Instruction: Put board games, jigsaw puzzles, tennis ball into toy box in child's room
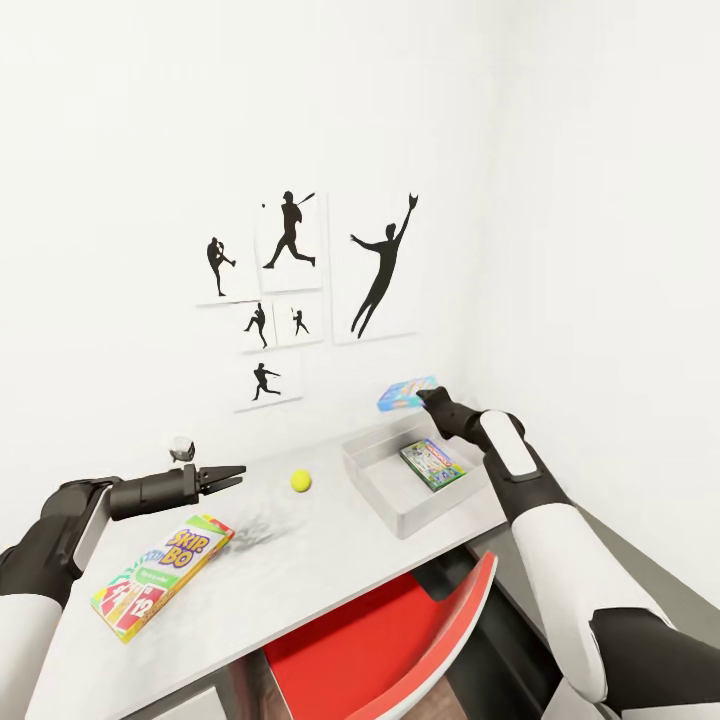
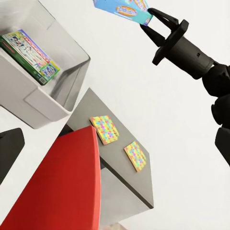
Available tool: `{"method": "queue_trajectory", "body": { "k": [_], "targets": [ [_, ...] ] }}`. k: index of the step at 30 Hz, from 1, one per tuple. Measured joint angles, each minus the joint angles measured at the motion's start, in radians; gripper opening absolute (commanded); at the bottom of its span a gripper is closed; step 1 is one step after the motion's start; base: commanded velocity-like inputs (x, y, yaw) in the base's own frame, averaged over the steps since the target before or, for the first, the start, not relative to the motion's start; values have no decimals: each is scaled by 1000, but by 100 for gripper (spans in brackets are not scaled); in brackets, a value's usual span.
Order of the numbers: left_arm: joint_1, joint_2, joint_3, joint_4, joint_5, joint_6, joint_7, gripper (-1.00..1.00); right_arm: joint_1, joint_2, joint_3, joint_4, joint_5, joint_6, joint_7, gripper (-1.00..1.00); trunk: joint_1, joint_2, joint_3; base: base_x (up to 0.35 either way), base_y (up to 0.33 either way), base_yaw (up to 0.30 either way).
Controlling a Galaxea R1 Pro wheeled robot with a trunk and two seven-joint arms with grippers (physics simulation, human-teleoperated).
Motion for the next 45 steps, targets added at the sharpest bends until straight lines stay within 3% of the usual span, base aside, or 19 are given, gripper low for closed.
{"method": "queue_trajectory", "body": {
  "k": [12, 22, 30, 36, 38, 42, 45],
  "targets": [
    [0, -1, 0, 20, 0, -3, 0, 100, 12, 3, 7, -3, -2, -1, -11, -100, 0, 0, 0, 0, 0, 0],
    [0, -1, 0, 21, -1, -4, 0, 100, 13, 3, 0, -9, -3, -4, -78, -100, 0, 0, 0, 0, 0, 0],
    [1, 0, 0, 21, 0, -4, -1, 100, 13, 6, 0, -67, -9, -1, -174, -100, 0, 0, 0, 0, 0, 0],
    [1, 0, 1, 21, 0, -4, -1, 100, 14, 33, 0, -147, -12, -2, -276, -100, 0, 0, 0, 0, 0, 0],
    [1, 0, 1, 21, 0, -4, -1, 100, 14, 37, 0, -154, -24, 1, -288, -100, 0, 0, 0, 0, 0, 0],
    [1, 0, 1, 21, 0, -4, -3, 100, 14, 38, 4, -157, -106, 10, -303, -100, 0, 0, 0, 0, 0, 0],
    [1, 0, 2, 21, 0, -4, -3, 100, 15, 40, 10, -152, -122, 12, -343, -100, 0, 0, 0, 0, 0, 0]
  ]
}}
